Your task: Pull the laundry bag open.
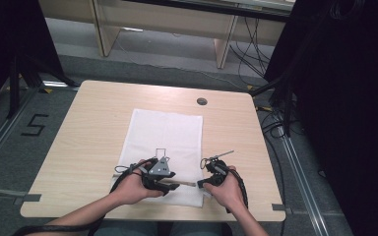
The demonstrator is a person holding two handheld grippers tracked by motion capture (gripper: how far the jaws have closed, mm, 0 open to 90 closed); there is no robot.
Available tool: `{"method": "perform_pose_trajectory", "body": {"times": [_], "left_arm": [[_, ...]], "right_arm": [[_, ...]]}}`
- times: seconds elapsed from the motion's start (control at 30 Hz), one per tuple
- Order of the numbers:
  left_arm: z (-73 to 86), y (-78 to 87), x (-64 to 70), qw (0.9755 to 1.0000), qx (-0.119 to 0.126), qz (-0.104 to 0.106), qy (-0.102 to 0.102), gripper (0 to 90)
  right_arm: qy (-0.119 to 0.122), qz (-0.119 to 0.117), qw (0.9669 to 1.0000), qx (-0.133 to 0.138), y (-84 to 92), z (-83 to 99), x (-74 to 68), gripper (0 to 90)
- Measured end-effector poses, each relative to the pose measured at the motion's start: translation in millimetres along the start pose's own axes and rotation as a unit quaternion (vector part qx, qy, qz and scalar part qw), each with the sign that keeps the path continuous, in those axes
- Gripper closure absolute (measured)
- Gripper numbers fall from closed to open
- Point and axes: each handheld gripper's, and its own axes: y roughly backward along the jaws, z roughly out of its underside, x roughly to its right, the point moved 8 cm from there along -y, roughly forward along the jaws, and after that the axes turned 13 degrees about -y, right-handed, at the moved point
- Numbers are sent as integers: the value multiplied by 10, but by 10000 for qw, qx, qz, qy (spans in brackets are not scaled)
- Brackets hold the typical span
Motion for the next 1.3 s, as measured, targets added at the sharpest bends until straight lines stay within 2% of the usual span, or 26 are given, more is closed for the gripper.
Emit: {"method": "perform_pose_trajectory", "body": {"times": [0.03, 0.07, 0.1, 0.13, 0.17, 0.23, 0.33, 0.37, 0.4, 0.43, 0.5, 0.53, 0.6, 0.77, 0.9, 0.97, 1.17, 1.3], "left_arm": [[-14, -25, 3, 10000, 42, 22, 13, 537], [-25, -47, -15, 10000, 33, -1, -75, 526], [-31, -64, -8, 10000, 41, -10, 15, 516], [-40, -82, -12, 10000, 27, 28, -20, 509], [-46, -94, -19, 9999, 20, 69, -72, 499], [-65, -122, -4, 9999, 91, 104, 66, 497], [-62, -152, -12, 9999, 23, 140, 3, 494], [-74, -169, 1, 9998, 60, 173, 106, 495], [-80, -181, 2, 9997, 47, 198, 106, 503], [-92, -197, 11, 9997, 54, 221, 102, 510], [-110, -230, 17, 9996, 41, 279, -16, 526], [-121, -256, 37, 9995, 50, 310, 41, 539], [-122, -283, 37, 9994, 22, 337, -15, 558], [-151, -368, 31, 9992, 0, 395, 37, 627], [-164, -440, 42, 9990, -5, 453, 25, 668], [-152, -466, 49, 9988, -76, 483, -57, 685], [-167, -548, 62, 9986, -105, 507, -69, 692], [-171, -548, 83, 9986, -89, 472, -220, 746]], "right_arm": [[-16, -1, 10000, 8, -4, 0, -8, 893], [144, -7, 9999, 5, -13, -6, 5, 895], [71, 37, 10000, -7, -14, 2, -4, 895], [72, 38, 10000, -21, -16, 2, -7, 895], [182, 20, 9998, 5, -24, -10, -3, 896], [156, 54, 9999, -34, -24, -9, -2, 900], [152, 100, 9998, -55, -31, -12, -8, 900], [161, 128, 9998, -60, -31, -12, -12, 900], [75, 216, 9997, -76, -32, -6, -19, 900], [86, 219, 9997, -72, -28, -6, -25, 900], [64, 234, 9997, -59, -27, -4, -29, 900], [150, 188, 9997, -21, -36, -12, -23, 900], [79, 200, 9998, -59, -25, 1, -30, 900], [171, 231, 9996, -30, -32, -3, -26, 900], [238, 218, 9995, 3, -39, -9, -21, 900], [211, 214, 9995, -25, -39, -5, -18, 900], [220, 205, 9995, -4, -37, -8, -22, 900], [198, 219, 9996, -15, -40, -6, -19, 900]]}}
